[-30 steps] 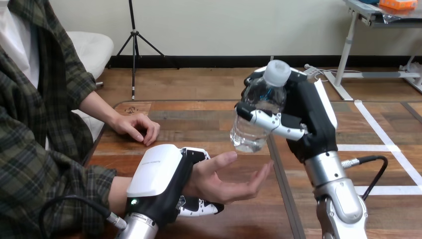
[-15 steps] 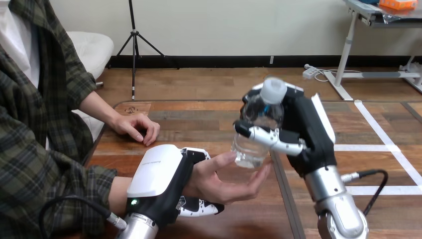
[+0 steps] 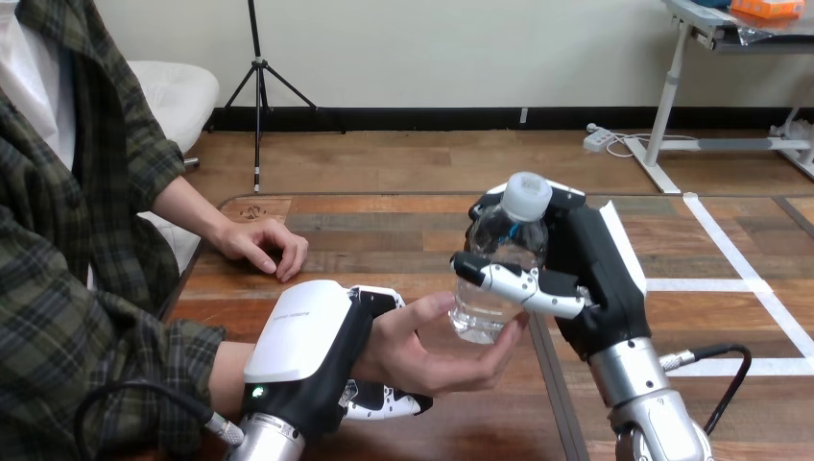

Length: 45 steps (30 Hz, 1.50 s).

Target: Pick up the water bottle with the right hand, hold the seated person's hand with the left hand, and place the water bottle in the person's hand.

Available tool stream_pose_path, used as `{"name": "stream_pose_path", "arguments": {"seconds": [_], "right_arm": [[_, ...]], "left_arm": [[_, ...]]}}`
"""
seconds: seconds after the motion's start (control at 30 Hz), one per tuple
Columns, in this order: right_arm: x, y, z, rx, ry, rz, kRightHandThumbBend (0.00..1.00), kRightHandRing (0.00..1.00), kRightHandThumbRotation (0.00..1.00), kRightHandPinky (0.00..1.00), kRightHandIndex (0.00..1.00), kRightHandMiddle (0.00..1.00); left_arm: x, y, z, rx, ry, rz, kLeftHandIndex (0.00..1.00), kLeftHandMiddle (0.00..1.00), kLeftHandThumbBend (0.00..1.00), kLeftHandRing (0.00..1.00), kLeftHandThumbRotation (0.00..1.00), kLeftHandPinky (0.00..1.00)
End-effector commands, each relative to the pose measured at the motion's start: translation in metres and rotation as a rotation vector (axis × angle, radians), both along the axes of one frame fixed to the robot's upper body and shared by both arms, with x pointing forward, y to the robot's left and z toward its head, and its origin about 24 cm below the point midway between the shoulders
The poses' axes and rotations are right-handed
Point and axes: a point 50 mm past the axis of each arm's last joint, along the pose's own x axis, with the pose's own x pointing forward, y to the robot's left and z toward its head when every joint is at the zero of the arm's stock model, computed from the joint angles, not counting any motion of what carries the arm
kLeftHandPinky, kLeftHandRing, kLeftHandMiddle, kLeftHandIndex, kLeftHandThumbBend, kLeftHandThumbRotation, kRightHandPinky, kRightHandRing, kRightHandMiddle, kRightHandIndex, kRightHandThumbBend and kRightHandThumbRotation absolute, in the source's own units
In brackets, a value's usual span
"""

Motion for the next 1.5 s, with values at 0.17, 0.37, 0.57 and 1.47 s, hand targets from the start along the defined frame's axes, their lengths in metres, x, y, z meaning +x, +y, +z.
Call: {"name": "stream_pose_path", "arguments": {"seconds": [0.17,0.37,0.57,1.47], "right_arm": [[0.001,0.007,0.031,0.007,-0.164,0.042,0.68,0.39,0.0,0.35,0.45,0.43],[-0.004,0.007,0.029,0.01,-0.161,0.057,0.67,0.38,0.0,0.34,0.46,0.43],[-0.007,0.007,0.027,0.016,-0.156,0.071,0.67,0.38,0.0,0.34,0.46,0.43],[-0.023,0.008,0.028,0.042,-0.166,0.133,0.68,0.4,0.0,0.37,0.46,0.44]], "left_arm": [[0.001,-0.019,0.02,-0.08,-0.087,-0.075,0.41,0.38,0.81,0.33,0.0,0.27],[0.001,-0.019,0.02,-0.083,-0.088,-0.074,0.41,0.38,0.8,0.33,0.0,0.27],[0.001,-0.019,0.019,-0.078,-0.087,-0.07,0.41,0.38,0.81,0.33,0.0,0.27],[0.003,-0.017,0.019,-0.068,-0.082,-0.066,0.41,0.39,0.8,0.33,0.0,0.28]]}}
